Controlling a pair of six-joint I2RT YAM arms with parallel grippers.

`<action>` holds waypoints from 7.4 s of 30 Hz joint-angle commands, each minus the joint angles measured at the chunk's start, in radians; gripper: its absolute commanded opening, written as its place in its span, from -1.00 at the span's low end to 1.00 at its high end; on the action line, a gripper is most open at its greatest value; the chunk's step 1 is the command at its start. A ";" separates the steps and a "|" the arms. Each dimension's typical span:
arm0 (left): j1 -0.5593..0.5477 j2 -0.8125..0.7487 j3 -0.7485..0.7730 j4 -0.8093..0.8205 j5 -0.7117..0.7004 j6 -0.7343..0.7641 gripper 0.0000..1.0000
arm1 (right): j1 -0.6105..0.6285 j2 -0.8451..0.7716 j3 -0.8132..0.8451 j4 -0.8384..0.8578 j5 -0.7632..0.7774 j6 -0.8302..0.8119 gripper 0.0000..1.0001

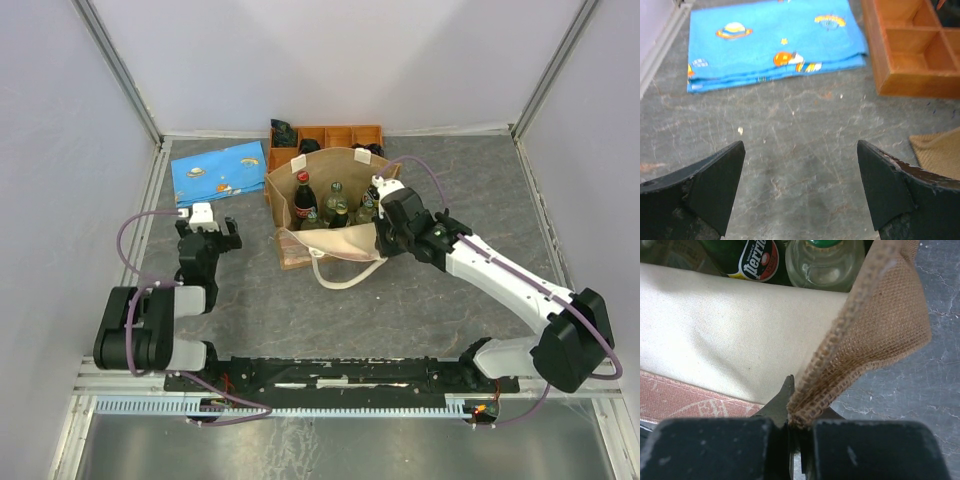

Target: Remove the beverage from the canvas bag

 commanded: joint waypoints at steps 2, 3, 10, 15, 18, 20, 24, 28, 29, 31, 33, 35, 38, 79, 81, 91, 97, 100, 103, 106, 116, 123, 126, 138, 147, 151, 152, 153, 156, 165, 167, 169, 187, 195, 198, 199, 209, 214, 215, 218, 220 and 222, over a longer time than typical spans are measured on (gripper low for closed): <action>-0.037 -0.158 0.087 -0.154 -0.017 0.036 0.99 | 0.038 0.051 -0.005 -0.061 -0.060 0.001 -1.00; -0.043 -0.193 0.111 -0.204 -0.012 0.043 0.99 | 0.041 0.055 -0.005 -0.060 -0.060 0.001 -1.00; -0.049 -0.387 0.334 -0.573 0.103 -0.072 0.99 | 0.042 0.072 -0.014 -0.053 -0.050 -0.001 -1.00; -0.059 -0.449 0.424 -0.658 0.202 -0.156 0.99 | 0.045 0.073 -0.013 -0.046 -0.050 0.006 -1.00; -0.090 -0.465 0.491 -0.738 0.239 -0.133 0.95 | 0.048 0.076 -0.008 -0.046 -0.053 0.007 -1.00; -0.119 -0.469 0.537 -0.790 0.257 -0.129 0.80 | 0.050 0.076 -0.007 -0.043 -0.052 0.007 -1.00; -0.200 -0.466 0.611 -0.824 0.311 -0.176 0.26 | 0.053 0.079 -0.010 -0.031 -0.048 0.018 -1.00; -0.413 -0.413 0.758 -0.965 0.198 -0.134 0.11 | 0.057 0.081 -0.019 -0.012 -0.044 0.032 -1.00; -0.458 -0.395 0.798 -0.991 0.186 -0.122 0.11 | 0.057 0.083 -0.019 -0.010 -0.042 0.034 -1.00; -0.522 -0.349 0.867 -1.035 0.189 -0.110 0.15 | 0.060 0.082 -0.020 -0.007 -0.039 0.036 -1.00; -0.558 -0.305 0.921 -1.065 0.195 -0.107 0.10 | 0.061 0.078 -0.023 -0.003 -0.032 0.039 -1.00; -0.597 -0.259 0.950 -1.088 0.191 -0.093 0.08 | 0.062 0.076 -0.026 0.002 -0.028 0.039 -1.00; -0.657 -0.208 0.957 -1.095 0.167 -0.064 0.11 | 0.063 0.075 -0.029 0.009 -0.028 0.040 -1.00; -0.704 0.239 1.030 -0.810 0.307 0.293 0.99 | 0.063 -0.106 0.060 -0.113 0.066 0.127 -1.00; -0.705 0.251 1.033 -0.802 0.311 0.302 0.99 | 0.062 -0.110 0.057 -0.116 0.063 0.134 -1.00; -0.707 0.321 1.063 -0.819 0.366 0.350 0.97 | 0.062 -0.116 0.054 -0.104 0.072 0.138 -1.00; -0.707 0.334 1.060 -0.819 0.397 0.359 0.96 | 0.062 -0.106 0.055 -0.090 0.071 0.134 -1.00; -0.707 0.350 1.069 -0.836 0.406 0.366 0.81 | 0.062 -0.100 0.065 -0.089 0.071 0.128 -1.00; -0.707 0.357 1.076 -0.869 0.416 0.370 0.57 | 0.063 -0.095 0.076 -0.083 0.071 0.126 -1.00; -0.708 0.352 1.064 -0.883 0.420 0.374 0.53 | 0.063 -0.091 0.084 -0.075 0.069 0.126 -1.00; -0.710 0.355 1.043 -0.899 0.432 0.376 0.54 | 0.062 -0.071 0.106 -0.067 0.065 0.117 -1.00; -0.710 0.368 1.045 -0.887 0.454 0.360 -0.67 | 0.062 -0.062 0.109 -0.057 0.065 0.116 -1.00; -0.710 0.366 1.046 -0.895 0.460 0.365 -0.91 | 0.063 -0.063 0.108 -0.055 0.071 0.113 -1.00; -0.710 0.343 1.112 -0.870 0.460 0.373 -0.95 | 0.063 -0.056 0.089 -0.036 0.076 0.113 -1.00; -0.710 0.365 1.171 -0.931 0.470 0.382 -0.53 | 0.063 -0.056 0.073 -0.020 0.071 0.114 -1.00; -0.713 0.366 1.140 -0.916 0.481 0.380 -0.17 | 0.062 -0.056 0.066 -0.018 0.065 0.114 -1.00; -0.713 0.364 1.131 -0.905 0.481 0.378 -0.09 | 0.063 -0.054 0.067 -0.017 0.065 0.113 -1.00; -0.713 0.364 1.124 -0.893 0.480 0.375 0.01 | 0.063 -0.053 0.067 -0.017 0.064 0.113 -1.00; -0.715 0.367 1.114 -0.870 0.473 0.371 0.13 | 0.062 -0.048 0.068 -0.014 0.063 0.113 -1.00; -0.714 0.385 1.104 -0.834 0.484 0.357 0.15 | 0.062 -0.034 0.076 -0.016 0.079 0.110 -1.00; -0.715 0.385 1.094 -0.834 0.491 0.354 0.13 | 0.062 -0.035 0.077 -0.017 0.080 0.110 -1.00; -0.714 0.385 1.082 -0.834 0.494 0.349 0.11 | 0.063 -0.037 0.075 -0.019 0.081 0.111 -1.00; -0.720 0.290 0.950 -0.847 0.550 0.352 -0.25 | 0.062 -0.024 0.085 -0.026 0.082 0.111 -1.00; -0.721 0.293 0.945 -0.844 0.601 0.351 0.11 | 0.062 -0.024 0.087 -0.024 0.078 0.112 -1.00; -0.728 0.305 0.962 -0.842 0.604 0.351 0.26 | 0.062 -0.025 0.087 -0.024 0.078 0.112 -1.00; -0.729 0.309 0.968 -0.842 0.604 0.352 0.33 | 0.062 -0.026 0.087 -0.024 0.079 0.111 -1.00; -0.733 0.238 0.945 -0.815 0.498 0.354 0.54 | 0.063 -0.020 0.090 -0.026 0.074 0.106 -1.00; -0.733 0.166 0.929 -0.826 0.413 0.358 0.58 | 0.063 -0.010 0.096 -0.019 0.071 0.103 -1.00; -0.734 0.153 0.925 -0.834 0.402 0.357 0.58 | 0.062 -0.009 0.096 -0.017 0.071 0.103 -1.00; -0.733 0.114 0.895 -0.850 0.371 0.356 0.58 | 0.062 -0.007 0.094 -0.012 0.070 0.105 -1.00; -0.733 0.091 0.868 -0.847 0.349 0.353 0.59 | 0.062 -0.009 0.091 -0.006 0.069 0.105 -1.00; -0.733 0.078 0.845 -0.850 0.329 0.353 0.59 | 0.062 -0.008 0.090 -0.003 0.067 0.107 -1.00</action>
